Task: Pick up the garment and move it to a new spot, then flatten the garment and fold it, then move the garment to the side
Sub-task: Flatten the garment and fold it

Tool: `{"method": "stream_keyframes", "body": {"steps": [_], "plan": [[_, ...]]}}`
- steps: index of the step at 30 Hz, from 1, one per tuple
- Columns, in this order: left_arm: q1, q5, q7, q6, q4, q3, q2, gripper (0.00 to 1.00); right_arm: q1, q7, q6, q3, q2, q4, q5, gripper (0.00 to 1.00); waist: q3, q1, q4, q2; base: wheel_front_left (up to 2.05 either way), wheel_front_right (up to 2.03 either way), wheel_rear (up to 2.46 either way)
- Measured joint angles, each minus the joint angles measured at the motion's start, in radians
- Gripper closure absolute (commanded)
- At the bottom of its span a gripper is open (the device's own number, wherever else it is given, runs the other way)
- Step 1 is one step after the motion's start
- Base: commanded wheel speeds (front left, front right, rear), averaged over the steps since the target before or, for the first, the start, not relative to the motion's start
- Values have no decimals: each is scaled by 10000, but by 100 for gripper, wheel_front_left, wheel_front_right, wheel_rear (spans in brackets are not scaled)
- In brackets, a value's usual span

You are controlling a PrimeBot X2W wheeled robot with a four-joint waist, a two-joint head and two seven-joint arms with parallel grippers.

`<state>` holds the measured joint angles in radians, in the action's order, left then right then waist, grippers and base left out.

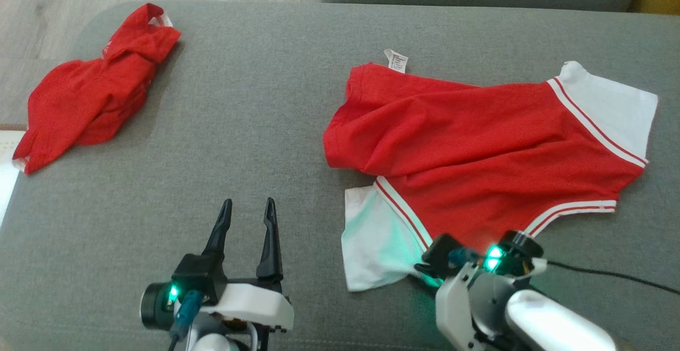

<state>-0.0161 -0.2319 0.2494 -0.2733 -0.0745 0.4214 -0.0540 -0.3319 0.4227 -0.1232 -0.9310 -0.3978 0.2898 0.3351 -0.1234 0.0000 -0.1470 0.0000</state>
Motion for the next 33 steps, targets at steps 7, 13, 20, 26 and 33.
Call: {"method": "stream_keyframes", "body": {"steps": [7, 13, 20, 26, 33], "plan": [[-9, 4, 0, -81, 42, -130, 0, 0, -18, -194, 0, 1647, -221, -278, 127, 100, 89, 0, 301, 0, 0, 0, 0], [-39, 21, 0, -79, 90, -245, 0, 0, 1011, -174, 0, 4890, -895, -2092, 562, 100, 156, 0, 657, 0, 0, 0, 0], [-35, 107, 0, -71, 92, -343, 2, 0, 1743, 522, 0, 8508, -1137, -4157, 894, 100, 114, 0, 1136, 0, 0, 0, 0], [-17, 105, 0, -69, 84, -316, 2, 0, 2169, 1344, 0, 10142, -1214, -4581, 947, 100, 79, 0, 1205, 0, 0, 0, 0], [-18, 107, 0, -71, 69, -305, 2, 0, 3373, 2497, 0, 10429, -2002, -4746, 1241, 100, 97, 0, 1010, 0, 0, 0, 0]]}}
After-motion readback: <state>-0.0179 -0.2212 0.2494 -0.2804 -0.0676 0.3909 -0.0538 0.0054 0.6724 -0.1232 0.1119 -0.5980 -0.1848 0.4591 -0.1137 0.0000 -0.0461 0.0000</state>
